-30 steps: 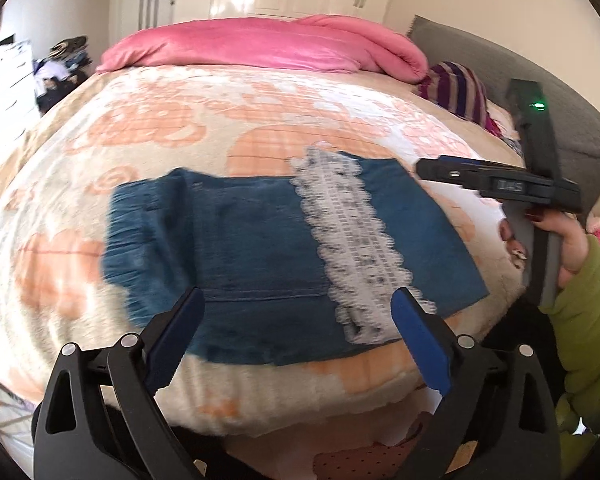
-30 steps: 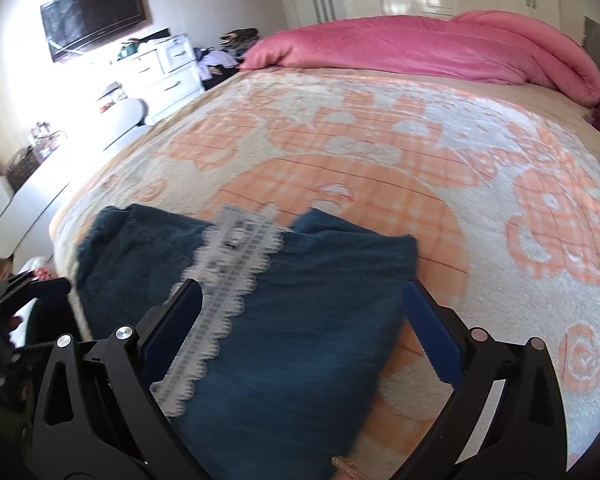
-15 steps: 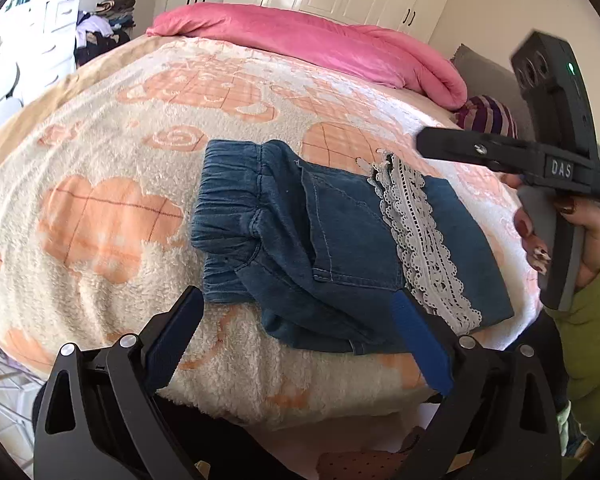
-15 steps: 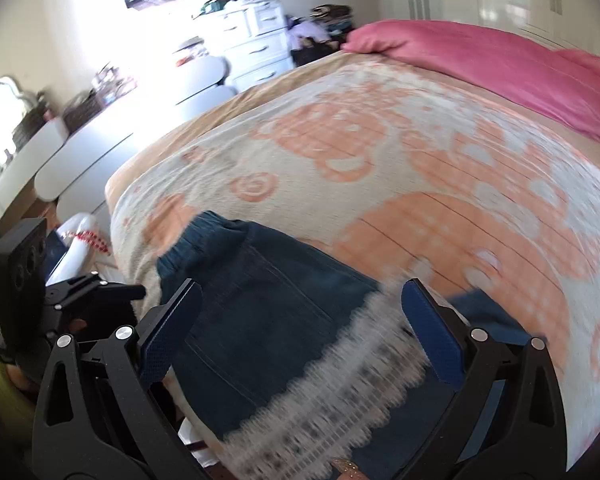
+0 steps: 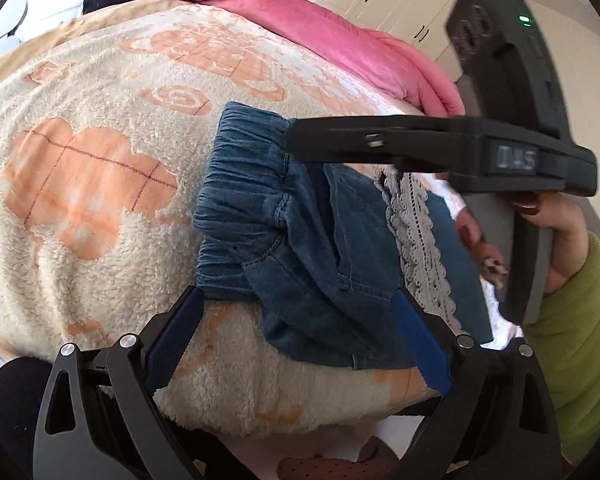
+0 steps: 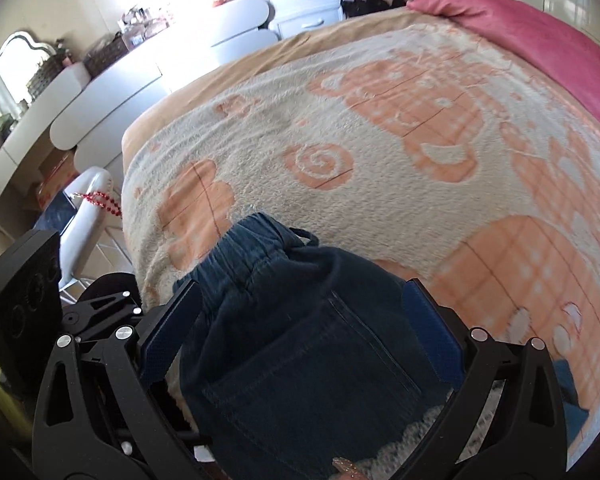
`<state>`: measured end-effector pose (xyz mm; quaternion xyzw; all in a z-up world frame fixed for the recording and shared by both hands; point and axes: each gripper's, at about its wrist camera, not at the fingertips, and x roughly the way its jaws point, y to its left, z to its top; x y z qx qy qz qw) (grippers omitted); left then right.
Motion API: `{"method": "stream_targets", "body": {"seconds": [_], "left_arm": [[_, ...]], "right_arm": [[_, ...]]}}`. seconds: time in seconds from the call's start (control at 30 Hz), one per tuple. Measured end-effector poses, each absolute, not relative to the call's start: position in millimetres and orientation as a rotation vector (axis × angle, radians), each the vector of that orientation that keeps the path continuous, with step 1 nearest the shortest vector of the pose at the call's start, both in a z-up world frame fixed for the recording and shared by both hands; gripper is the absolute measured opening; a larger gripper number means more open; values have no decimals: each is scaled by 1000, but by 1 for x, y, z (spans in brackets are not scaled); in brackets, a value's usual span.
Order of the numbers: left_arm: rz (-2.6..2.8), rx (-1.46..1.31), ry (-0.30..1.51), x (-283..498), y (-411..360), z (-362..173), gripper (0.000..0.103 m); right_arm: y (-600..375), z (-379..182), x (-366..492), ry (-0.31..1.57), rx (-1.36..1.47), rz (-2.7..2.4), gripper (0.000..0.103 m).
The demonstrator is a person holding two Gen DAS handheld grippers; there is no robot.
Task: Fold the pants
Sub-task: 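Grasp the elastic waistband with the right gripper and fold it over the lace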
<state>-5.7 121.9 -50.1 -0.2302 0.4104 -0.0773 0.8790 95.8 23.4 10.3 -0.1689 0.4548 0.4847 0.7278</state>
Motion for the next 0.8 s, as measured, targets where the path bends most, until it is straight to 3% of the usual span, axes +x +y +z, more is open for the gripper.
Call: {"method": "stream_targets", "body": {"seconds": [0.23, 0.5, 0.6, 0.67, 0.8], "left_arm": [[-163, -507, 854, -3, 125, -56, 86], [-166, -522, 851, -2, 126, -58, 85], [-166, -521, 854, -3, 125, -59, 85], [-164, -520, 856, -5, 127, -59, 86], [-149, -512, 859, -4, 122, -58, 87]], "right_arm": [[52, -2, 101, 1040, -404, 1086, 94], [74, -30, 106, 1125, -401, 1108, 94], [72, -38, 102, 1113, -410, 1124, 72], [67, -33, 98, 1096, -396, 1161, 50], [49, -14, 96, 1068, -362, 1189, 38]]}}
